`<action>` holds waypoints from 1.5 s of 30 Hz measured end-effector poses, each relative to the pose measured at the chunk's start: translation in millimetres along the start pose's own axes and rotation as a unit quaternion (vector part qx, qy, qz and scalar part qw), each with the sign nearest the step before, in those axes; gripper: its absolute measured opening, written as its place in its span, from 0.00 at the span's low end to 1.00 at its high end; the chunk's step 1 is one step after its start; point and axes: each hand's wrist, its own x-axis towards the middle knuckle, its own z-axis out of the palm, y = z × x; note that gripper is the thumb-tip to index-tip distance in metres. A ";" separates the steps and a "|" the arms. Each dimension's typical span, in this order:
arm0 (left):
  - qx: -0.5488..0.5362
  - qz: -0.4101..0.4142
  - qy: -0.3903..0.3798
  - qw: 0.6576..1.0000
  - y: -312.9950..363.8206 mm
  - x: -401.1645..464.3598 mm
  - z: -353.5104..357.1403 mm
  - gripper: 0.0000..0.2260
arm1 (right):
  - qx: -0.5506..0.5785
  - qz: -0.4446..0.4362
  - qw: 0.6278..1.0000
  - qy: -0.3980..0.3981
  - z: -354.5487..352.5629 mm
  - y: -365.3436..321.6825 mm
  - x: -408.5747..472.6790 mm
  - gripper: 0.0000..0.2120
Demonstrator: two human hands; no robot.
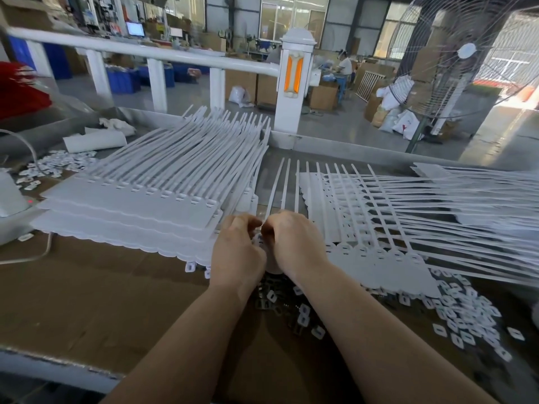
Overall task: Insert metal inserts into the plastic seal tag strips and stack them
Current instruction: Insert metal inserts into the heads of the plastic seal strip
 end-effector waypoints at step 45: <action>0.010 0.025 -0.010 1.000 0.7 -2.7 -0.5 0.15 | 0.086 0.114 0.988 0.066 -28.4 61.6 -44.8 0.16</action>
